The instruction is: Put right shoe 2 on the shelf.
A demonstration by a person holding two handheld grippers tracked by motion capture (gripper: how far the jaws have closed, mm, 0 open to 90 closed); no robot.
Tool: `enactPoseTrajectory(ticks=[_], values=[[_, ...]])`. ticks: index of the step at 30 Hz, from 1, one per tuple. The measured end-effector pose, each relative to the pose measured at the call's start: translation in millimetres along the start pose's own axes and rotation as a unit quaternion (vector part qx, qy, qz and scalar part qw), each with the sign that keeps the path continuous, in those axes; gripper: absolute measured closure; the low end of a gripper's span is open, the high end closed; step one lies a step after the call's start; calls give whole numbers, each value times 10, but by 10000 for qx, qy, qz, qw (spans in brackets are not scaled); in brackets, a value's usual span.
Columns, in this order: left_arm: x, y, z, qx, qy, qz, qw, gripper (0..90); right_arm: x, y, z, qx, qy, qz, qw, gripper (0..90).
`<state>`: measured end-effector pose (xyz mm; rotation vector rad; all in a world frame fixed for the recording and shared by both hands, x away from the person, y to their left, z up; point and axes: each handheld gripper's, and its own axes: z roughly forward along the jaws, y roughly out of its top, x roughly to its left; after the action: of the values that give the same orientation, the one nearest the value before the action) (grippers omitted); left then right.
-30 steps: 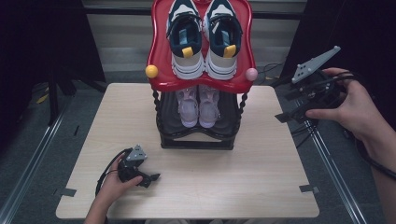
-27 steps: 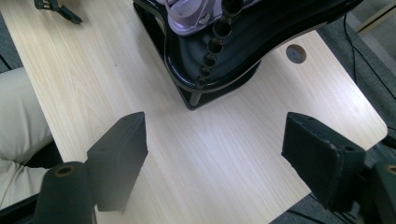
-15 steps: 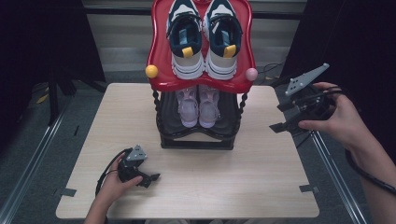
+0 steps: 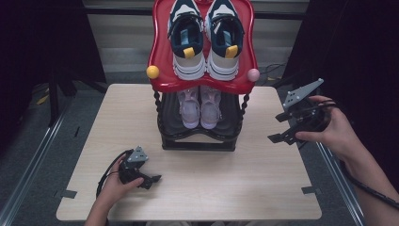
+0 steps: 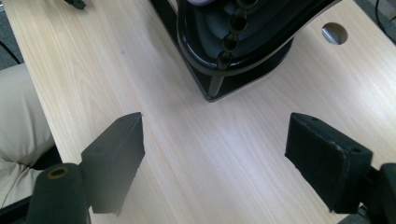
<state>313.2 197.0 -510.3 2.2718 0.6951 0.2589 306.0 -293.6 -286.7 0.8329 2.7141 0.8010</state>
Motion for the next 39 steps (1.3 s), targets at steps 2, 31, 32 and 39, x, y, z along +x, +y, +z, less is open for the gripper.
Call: enactPoseTrajectory(ticks=[2, 31, 32, 39], values=[[0, 0, 0, -1, -1, 0, 10000, 0, 2, -31, 39, 32, 9, 21, 10000, 190], [0, 0, -2, 22, -13, 1, 10000, 0, 87, -448, 625, 2, 214, 226, 9995, 197], [0, -1, -2, 22, -14, 2, 10000, 0, 92, -467, 645, 10, 230, 245, 9994, 198], [0, -1, -2, 20, -13, 2, 10000, 0, 130, -598, 802, 7, 272, 308, 9992, 200]])
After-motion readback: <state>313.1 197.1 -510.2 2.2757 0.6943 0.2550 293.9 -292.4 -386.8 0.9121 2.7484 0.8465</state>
